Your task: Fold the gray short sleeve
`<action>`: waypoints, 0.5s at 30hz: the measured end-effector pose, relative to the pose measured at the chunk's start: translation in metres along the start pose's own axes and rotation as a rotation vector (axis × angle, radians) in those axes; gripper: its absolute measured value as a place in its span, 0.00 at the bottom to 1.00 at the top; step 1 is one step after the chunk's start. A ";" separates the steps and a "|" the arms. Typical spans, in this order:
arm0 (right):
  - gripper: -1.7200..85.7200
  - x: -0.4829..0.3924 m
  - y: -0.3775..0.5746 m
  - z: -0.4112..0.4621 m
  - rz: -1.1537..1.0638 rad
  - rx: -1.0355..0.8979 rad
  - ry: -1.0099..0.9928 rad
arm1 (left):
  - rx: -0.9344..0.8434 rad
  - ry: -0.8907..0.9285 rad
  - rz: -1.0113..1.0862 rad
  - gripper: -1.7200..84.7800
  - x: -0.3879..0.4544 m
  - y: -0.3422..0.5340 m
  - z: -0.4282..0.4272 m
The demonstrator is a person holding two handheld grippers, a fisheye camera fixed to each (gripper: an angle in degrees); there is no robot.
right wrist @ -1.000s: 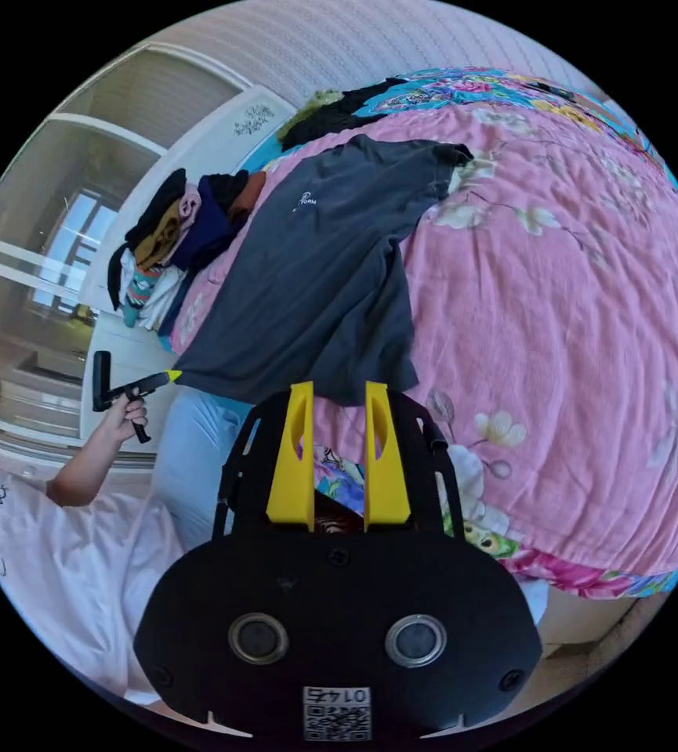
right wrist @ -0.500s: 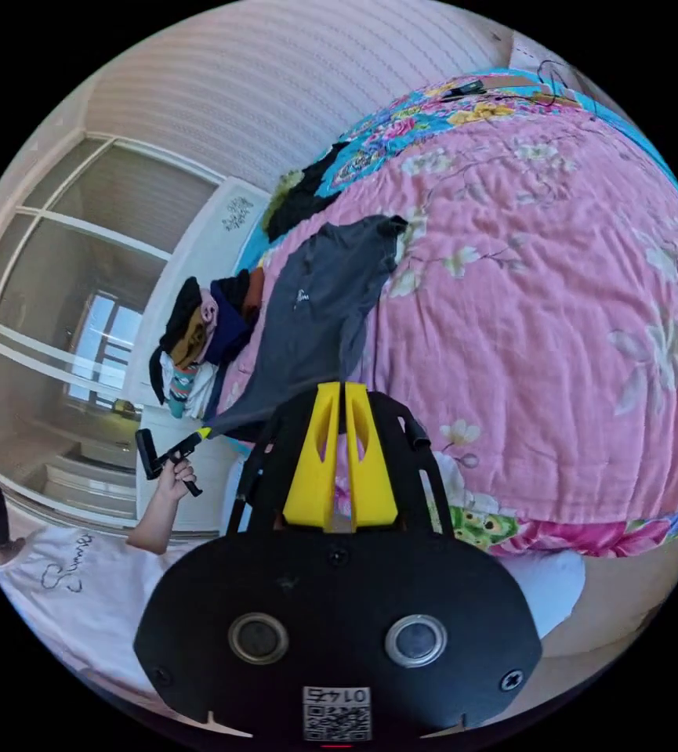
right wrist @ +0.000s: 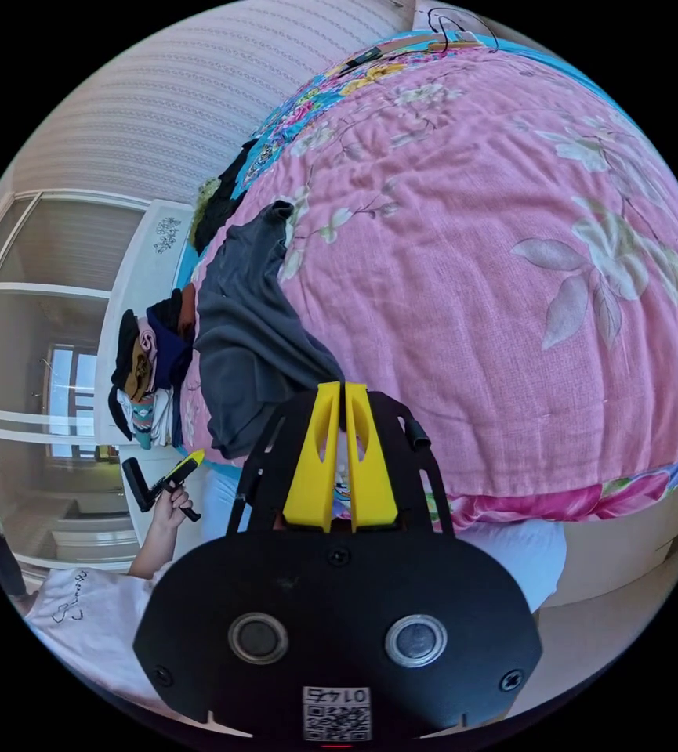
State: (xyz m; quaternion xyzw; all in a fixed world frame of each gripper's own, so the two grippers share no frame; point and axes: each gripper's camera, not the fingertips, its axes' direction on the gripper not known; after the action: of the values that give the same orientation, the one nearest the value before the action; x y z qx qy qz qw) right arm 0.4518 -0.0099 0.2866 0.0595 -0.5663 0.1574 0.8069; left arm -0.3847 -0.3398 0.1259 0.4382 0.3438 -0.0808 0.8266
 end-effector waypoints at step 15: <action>0.02 0.001 0.027 -0.056 -0.035 0.013 -0.043 | -0.031 -0.112 0.131 0.01 0.074 0.015 -0.036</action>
State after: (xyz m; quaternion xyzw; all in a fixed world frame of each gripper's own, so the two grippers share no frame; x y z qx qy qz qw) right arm 0.4936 0.0308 0.2654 0.0781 -0.5813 0.1455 0.7967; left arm -0.3407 -0.2905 0.0751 0.4417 0.2690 -0.0456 0.8547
